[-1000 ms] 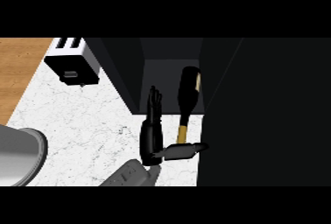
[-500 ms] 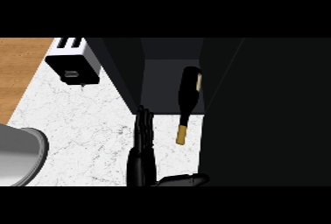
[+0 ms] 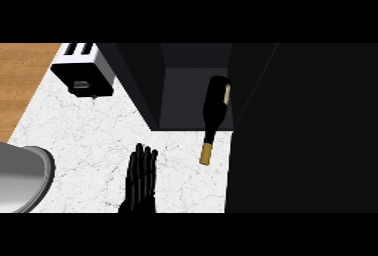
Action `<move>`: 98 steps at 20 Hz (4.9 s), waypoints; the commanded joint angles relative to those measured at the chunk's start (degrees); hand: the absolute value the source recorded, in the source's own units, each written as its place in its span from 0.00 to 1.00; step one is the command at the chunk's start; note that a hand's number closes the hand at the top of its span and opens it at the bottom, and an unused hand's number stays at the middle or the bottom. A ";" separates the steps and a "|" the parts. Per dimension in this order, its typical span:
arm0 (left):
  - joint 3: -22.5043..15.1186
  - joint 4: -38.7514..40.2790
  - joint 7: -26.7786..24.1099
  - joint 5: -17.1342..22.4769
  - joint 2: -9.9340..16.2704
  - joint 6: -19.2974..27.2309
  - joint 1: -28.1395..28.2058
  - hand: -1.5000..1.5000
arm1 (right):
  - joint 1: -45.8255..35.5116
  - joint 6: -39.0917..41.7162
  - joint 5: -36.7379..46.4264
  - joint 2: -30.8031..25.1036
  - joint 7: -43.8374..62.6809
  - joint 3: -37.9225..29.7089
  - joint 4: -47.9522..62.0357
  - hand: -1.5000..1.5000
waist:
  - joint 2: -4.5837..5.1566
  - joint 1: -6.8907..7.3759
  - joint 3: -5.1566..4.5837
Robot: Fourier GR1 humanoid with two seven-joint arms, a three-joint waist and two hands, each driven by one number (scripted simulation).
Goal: Pick up the wine, place it into the cabinet and close the cabinet
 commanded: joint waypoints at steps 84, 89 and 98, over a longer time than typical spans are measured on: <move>41.54 -17.35 6.90 20.08 25.26 -37.13 21.59 0.00 | -68.41 -28.26 2.55 7.92 -8.36 21.15 63.32 1.00 | 0.47 1.06 -0.07; 44.64 -16.12 10.15 20.99 25.30 -37.73 20.16 0.00 | -65.45 -22.29 1.88 7.16 -14.94 17.94 69.34 1.00 | 0.40 0.84 -0.04; 45.00 -20.14 12.49 20.23 25.34 -36.87 21.04 0.00 | -65.97 -19.55 4.62 2.81 -22.82 15.36 78.76 1.00 | 0.57 1.63 -0.02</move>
